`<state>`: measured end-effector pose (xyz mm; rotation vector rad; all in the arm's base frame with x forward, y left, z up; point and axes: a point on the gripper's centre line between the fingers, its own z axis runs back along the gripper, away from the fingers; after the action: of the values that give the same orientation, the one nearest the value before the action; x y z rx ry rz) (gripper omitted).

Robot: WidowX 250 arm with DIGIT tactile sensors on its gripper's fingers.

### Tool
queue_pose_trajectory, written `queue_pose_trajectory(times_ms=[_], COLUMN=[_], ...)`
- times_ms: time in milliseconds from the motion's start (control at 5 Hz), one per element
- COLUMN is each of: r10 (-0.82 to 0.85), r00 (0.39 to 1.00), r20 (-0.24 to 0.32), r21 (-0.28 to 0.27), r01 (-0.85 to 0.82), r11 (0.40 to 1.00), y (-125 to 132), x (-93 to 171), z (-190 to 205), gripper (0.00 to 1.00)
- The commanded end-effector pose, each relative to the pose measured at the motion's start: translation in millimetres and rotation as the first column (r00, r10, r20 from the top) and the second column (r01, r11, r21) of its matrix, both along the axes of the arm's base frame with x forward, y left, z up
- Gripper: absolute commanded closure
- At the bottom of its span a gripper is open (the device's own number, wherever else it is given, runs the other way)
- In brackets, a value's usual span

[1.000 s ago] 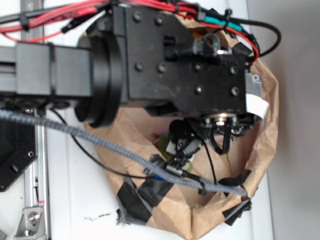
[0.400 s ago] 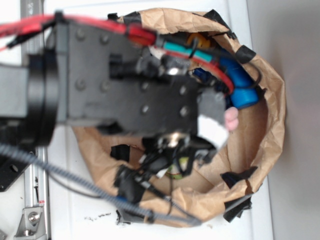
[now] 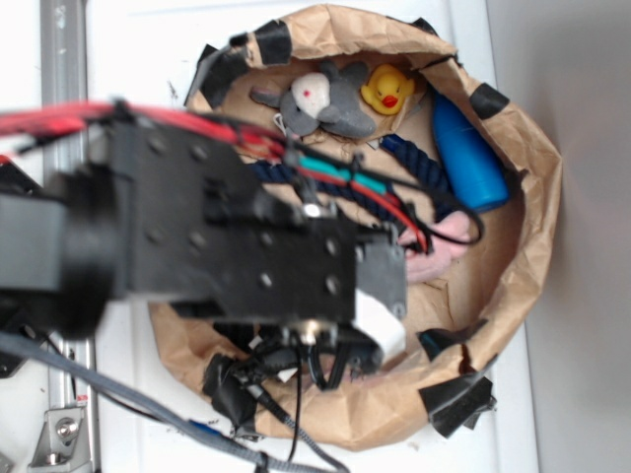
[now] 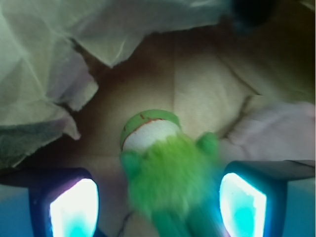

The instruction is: Grab the green animal.

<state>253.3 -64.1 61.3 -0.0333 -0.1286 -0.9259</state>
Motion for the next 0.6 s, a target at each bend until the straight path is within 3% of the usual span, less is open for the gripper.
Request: queue_pose_trajectory(times_ms=[0,400], r10=[-0.039,0.106], r00=[0.999,0.994], r20=[-0.019,-0.006], r21=[0.039,0.023], r01=[0.039,-0.105], r11=[0.998,0.994], y=[-13.1,20.0], x=[5.3,21.6], z=[-38.2,-10.9], gripper=[1.00,1.00])
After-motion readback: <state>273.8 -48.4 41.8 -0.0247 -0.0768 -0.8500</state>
